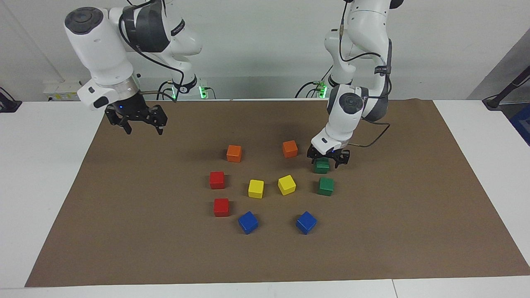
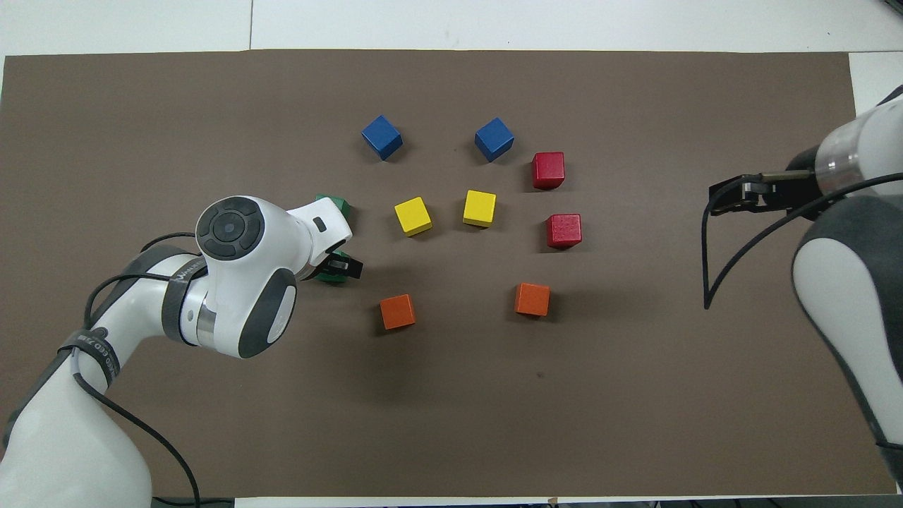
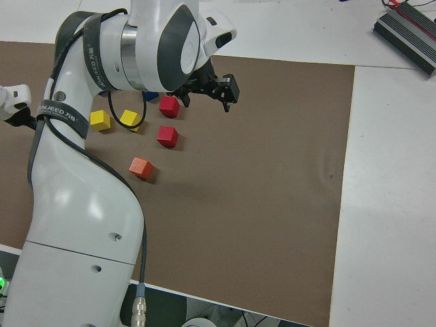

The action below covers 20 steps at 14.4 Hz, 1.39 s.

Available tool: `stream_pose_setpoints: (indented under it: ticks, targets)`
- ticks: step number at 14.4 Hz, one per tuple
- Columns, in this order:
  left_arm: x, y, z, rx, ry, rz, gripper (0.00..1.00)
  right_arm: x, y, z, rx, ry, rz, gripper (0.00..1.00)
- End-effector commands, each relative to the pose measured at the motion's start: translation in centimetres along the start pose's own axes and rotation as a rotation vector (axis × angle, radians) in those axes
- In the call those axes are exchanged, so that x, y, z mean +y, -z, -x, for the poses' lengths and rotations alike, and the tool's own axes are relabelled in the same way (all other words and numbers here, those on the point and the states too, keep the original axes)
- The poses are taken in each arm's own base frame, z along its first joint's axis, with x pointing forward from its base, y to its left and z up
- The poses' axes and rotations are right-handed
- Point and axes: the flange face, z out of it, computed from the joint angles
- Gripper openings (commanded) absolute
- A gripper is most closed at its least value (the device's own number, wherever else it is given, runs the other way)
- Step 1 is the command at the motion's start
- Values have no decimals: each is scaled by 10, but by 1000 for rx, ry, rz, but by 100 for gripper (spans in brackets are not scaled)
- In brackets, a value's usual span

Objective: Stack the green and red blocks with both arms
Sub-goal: 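Grasp the green block with the left gripper while the right gripper grasps red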

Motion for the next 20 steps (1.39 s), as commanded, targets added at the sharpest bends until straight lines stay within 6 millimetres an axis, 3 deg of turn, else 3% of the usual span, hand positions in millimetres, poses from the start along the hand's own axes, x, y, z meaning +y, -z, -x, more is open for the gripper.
stream_pose_setpoints:
  ticks: [1,3,5,7,8,10,11,14,16,20]
  targets:
    - [3,-6,-3,4,13,5,100,-21,-30,-7,8,-25,-14,100]
    - [3,-8,-2,-1,14,5,99,-42,-58,-5,39,7,-23,100]
    - [6,-9,0,-13,10,4,87,-56,-83,-8,58,20,-31,100]
    - [11,-10,3,-36,4,2,78,-84,-106,-10,60,13,-40,100]
    - [17,-11,5,-53,13,0,63,-96,-120,-6,67,19,-44,100]
    - [22,-11,8,-66,37,-2,6,-105,-144,-6,95,16,-56,100]
    - [19,-11,9,-78,41,-4,0,-105,-154,-7,101,15,-59,100]
    - [13,-1,5,-75,51,-2,0,-111,-172,-6,89,26,-58,100]
    - [5,18,-2,-79,65,0,0,-115,-180,-5,77,28,-56,100]
    - [-55,100,-12,-110,171,31,0,-128,-198,-4,58,27,-53,100]
